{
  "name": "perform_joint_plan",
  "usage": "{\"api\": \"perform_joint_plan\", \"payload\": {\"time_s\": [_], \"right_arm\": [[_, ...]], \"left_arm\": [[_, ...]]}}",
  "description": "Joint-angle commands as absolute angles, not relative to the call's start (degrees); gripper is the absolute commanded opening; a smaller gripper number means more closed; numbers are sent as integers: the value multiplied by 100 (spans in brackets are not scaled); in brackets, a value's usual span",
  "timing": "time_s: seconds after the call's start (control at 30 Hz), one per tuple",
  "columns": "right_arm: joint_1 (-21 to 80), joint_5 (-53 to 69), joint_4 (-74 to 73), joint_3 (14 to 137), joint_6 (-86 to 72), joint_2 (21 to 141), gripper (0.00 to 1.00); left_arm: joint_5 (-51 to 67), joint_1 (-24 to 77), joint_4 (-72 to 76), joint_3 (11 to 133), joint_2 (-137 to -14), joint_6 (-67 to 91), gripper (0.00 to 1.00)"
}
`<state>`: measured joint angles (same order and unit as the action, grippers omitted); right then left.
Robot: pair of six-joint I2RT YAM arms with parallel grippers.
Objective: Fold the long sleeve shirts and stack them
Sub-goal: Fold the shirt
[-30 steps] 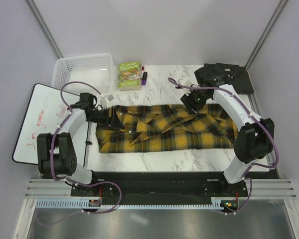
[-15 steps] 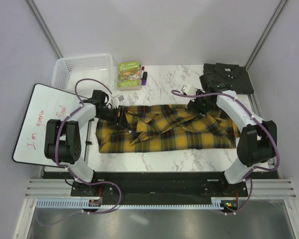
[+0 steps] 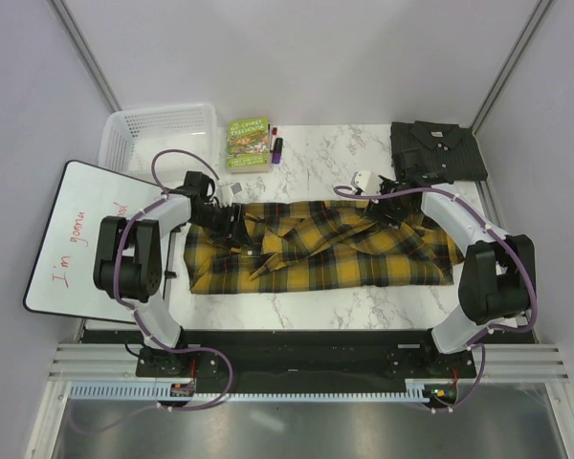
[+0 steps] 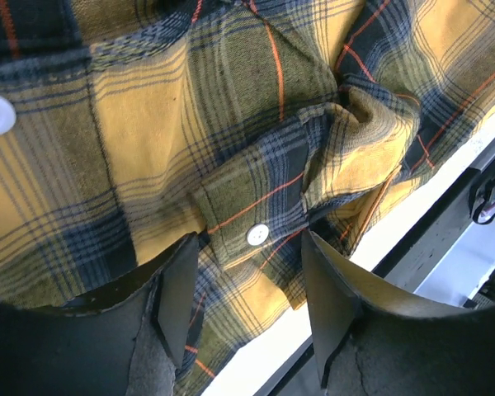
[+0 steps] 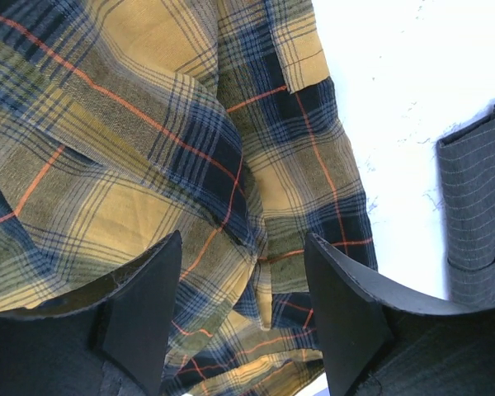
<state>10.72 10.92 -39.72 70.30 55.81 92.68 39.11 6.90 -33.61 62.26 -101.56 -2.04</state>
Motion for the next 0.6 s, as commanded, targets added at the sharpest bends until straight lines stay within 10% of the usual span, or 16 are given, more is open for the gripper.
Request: {"api": "perform_joint_plan", "payload": {"time_s": [0.0,0.4,0.57], "right_arm": [[1072,1301,-3481,6926,5722,9184,68],[1072,1283,-3243,6759,5757,9352,61],[1072,1292,-3182,6759,5590,9396,27]], "left_arm": [[4034,765,-3138,6451,-10248,97,59],[4271,800,-3032,6495,-10292,202,39],[4412,800,-3032,6478,-10283,141,16]]}}
